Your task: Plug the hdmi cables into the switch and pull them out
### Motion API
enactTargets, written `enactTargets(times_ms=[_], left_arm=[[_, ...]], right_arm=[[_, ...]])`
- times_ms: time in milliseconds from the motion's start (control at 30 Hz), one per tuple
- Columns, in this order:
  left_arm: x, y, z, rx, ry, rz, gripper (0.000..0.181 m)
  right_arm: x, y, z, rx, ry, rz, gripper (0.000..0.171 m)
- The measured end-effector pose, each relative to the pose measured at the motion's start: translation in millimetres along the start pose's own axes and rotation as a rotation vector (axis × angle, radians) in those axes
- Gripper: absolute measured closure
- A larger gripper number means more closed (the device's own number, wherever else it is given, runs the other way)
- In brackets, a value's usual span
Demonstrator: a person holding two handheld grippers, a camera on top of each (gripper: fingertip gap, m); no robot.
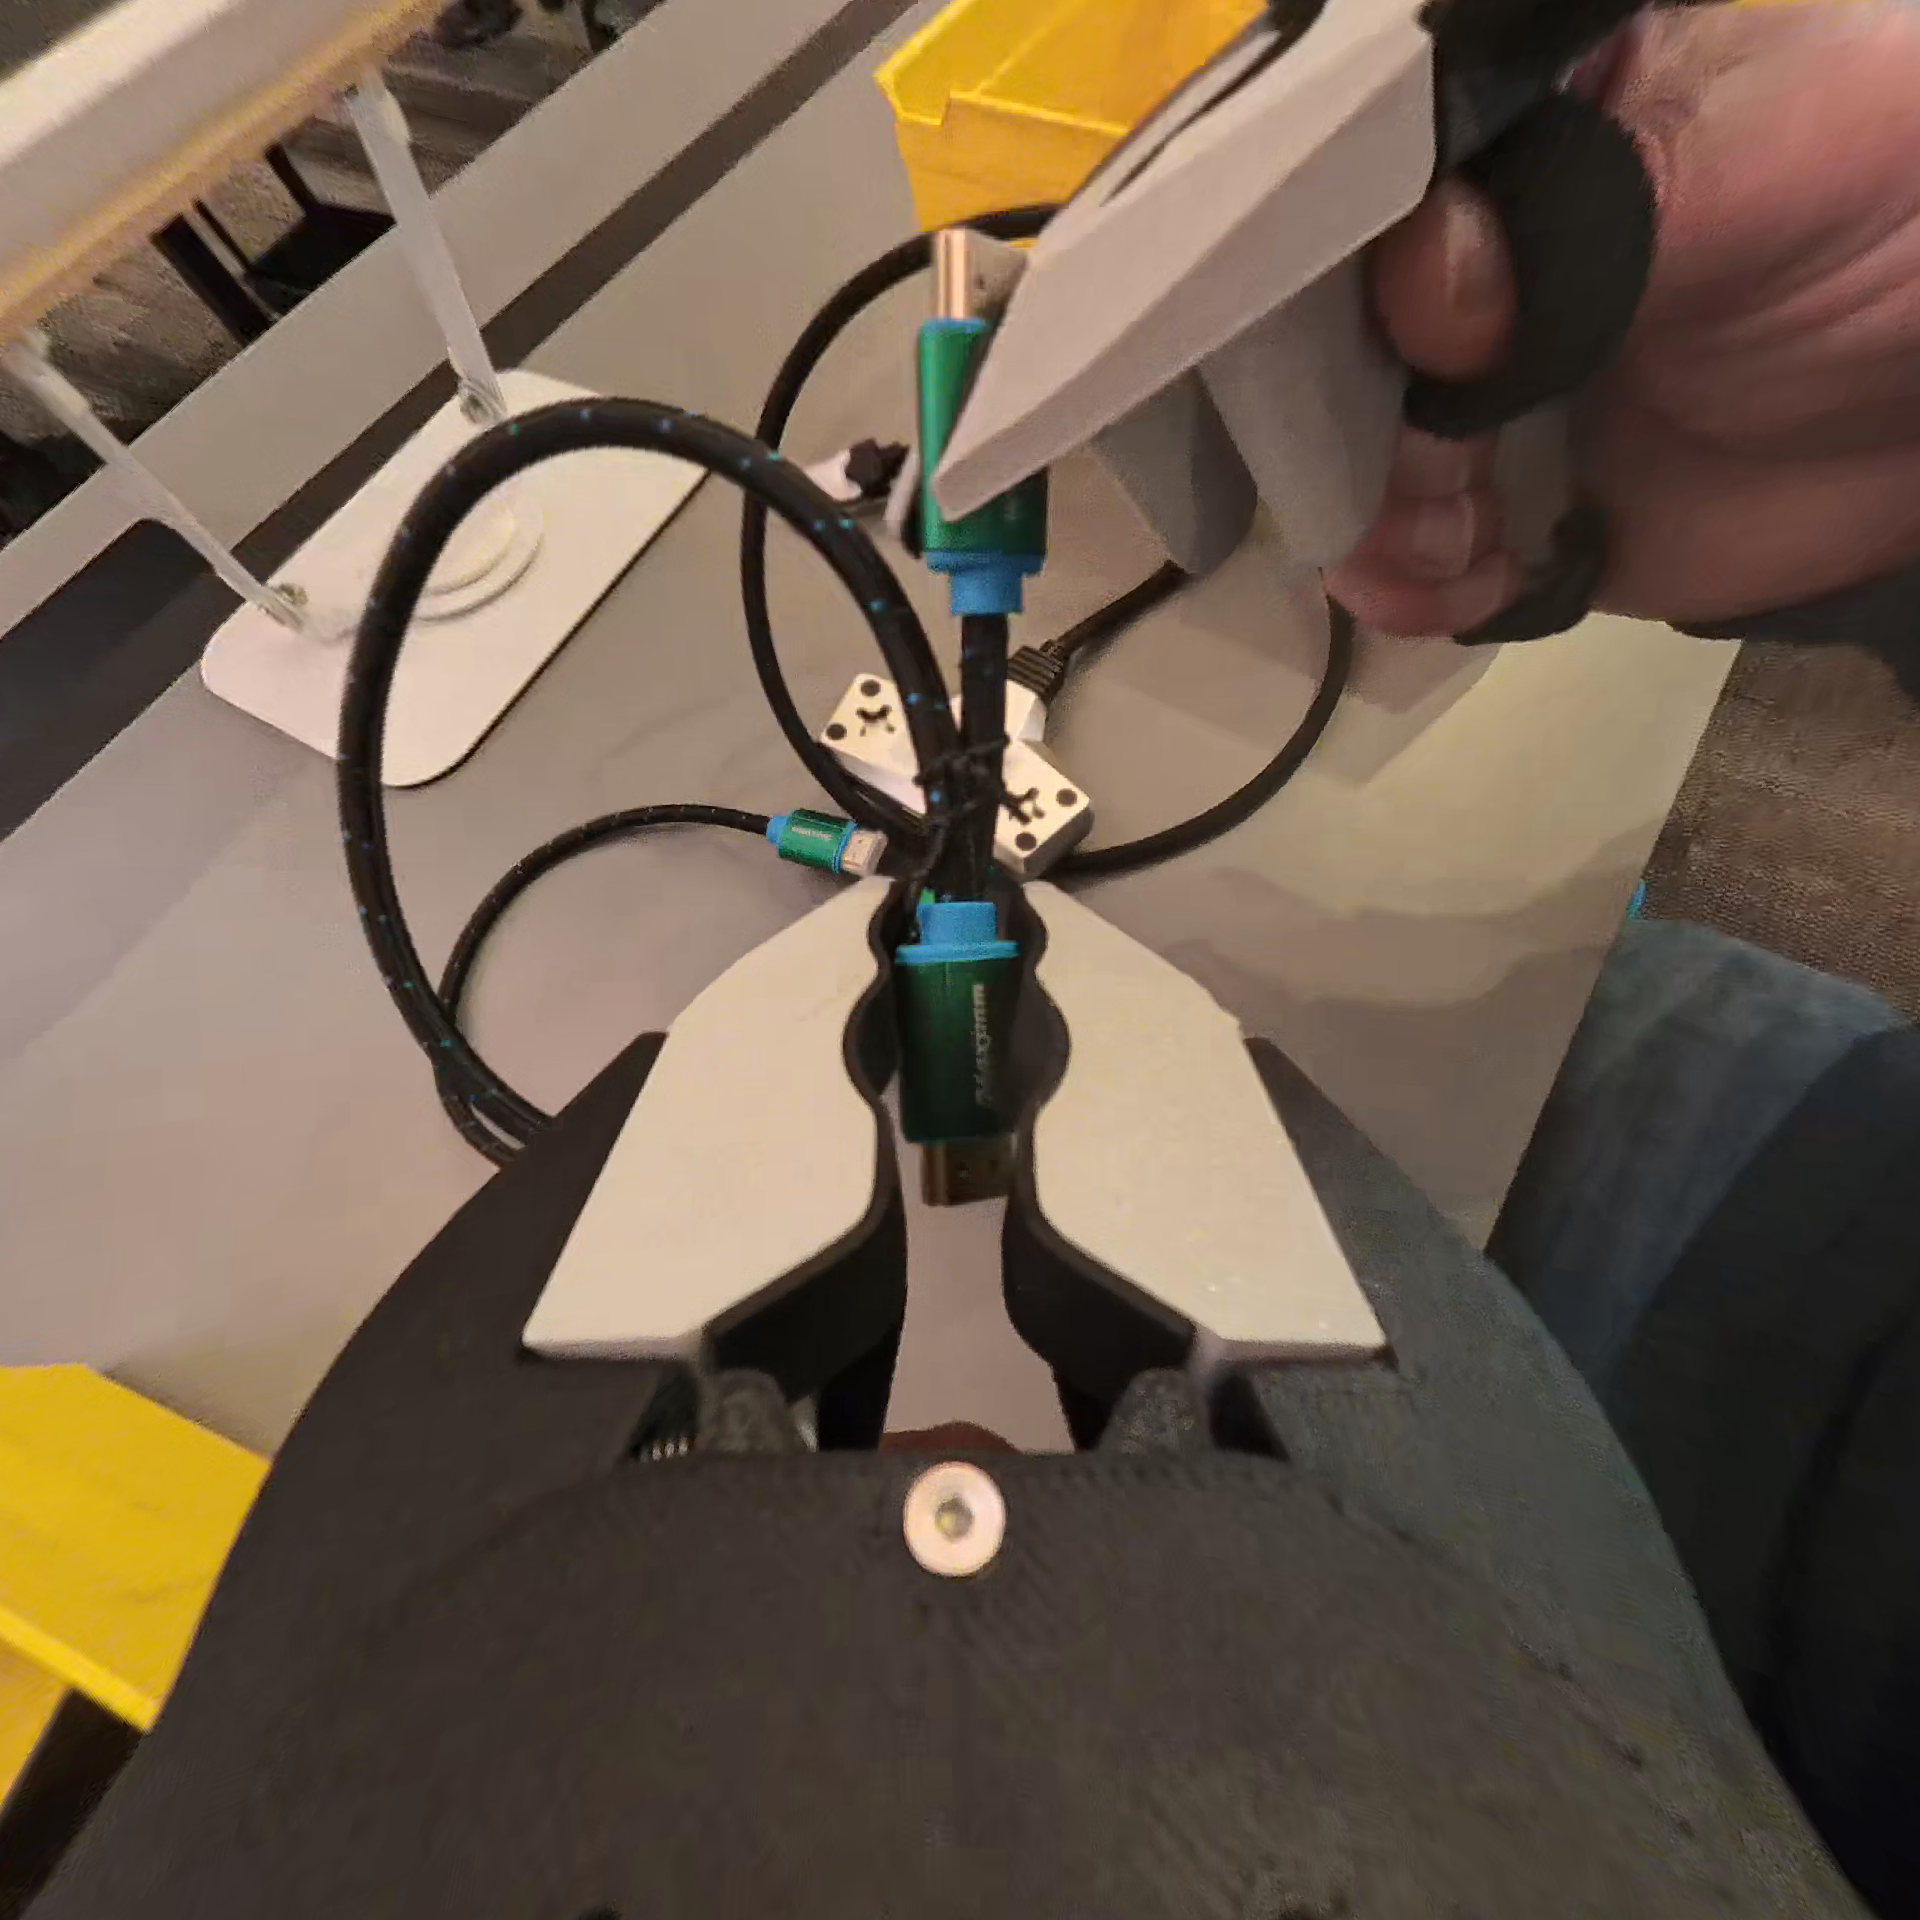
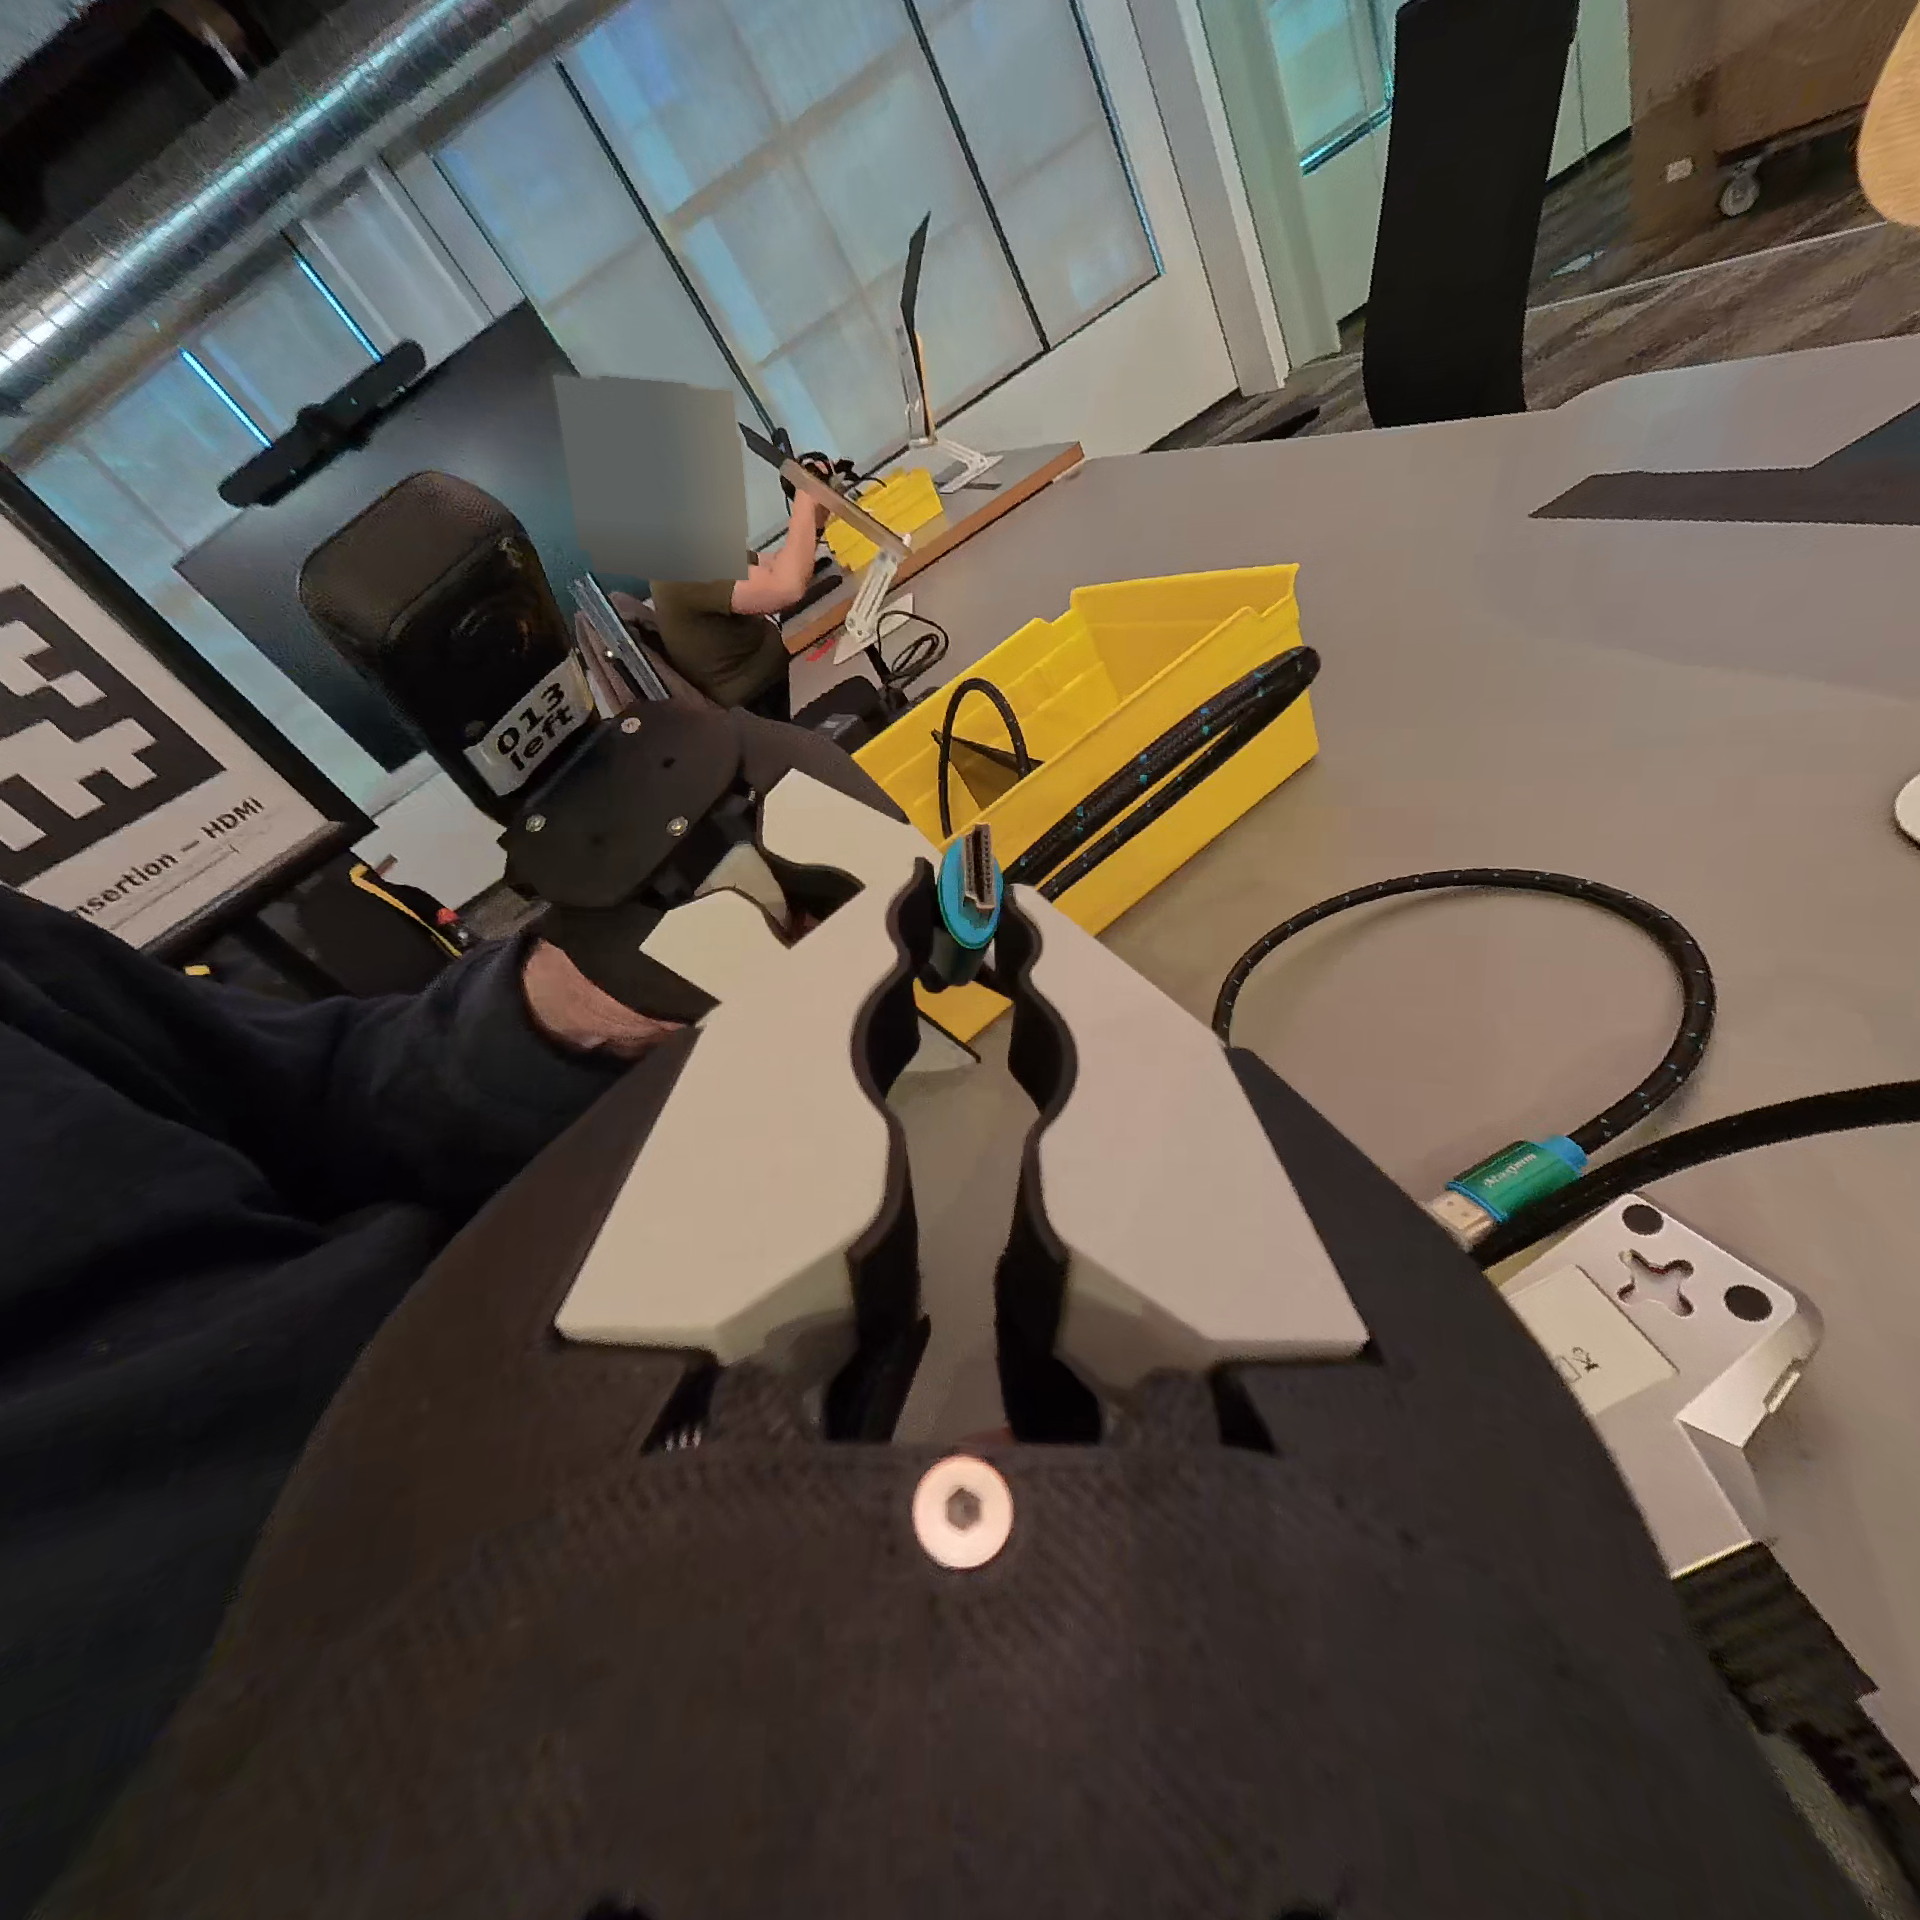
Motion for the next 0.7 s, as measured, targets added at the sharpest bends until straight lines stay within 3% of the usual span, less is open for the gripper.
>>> enactTargets(times_ms=[33, 300, 567, 700], left_arm=[[1.2, 1.3, 0.1, 0.01, -0.022, 0.003, 0.164], [5.4, 7.0, 0.2, 0.033, -0.135, 0.021, 0.164], [2.1, 18.6, -4.5, 0.085, -0.133, -0.133, 0.164], [2.2, 22.3, -4.5, 0.115, -0.175, -0.145, 0.164]], right_arm=[[0.4, -0.6, 0.2, -0.001, -0.002, 0.002, 0.163], [5.6, -2.4, -1.7, 0.027, -0.005, 0.059, 0.163], [10.9, -13.1, -23.2, 0.185, 0.026, 0.114, 0.152], [16.7, -17.8, -21.7, 0.19, 0.047, 0.122, 0.161]])
Point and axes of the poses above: each gripper's, where its closed fingertips meet, y back along the fingers, z out of its top, x = y × z across the jaws, the point moved 4 cm from there along y, back along the fingers, and after that the axes turned 5 degrees about z, right-handed, at the moved point
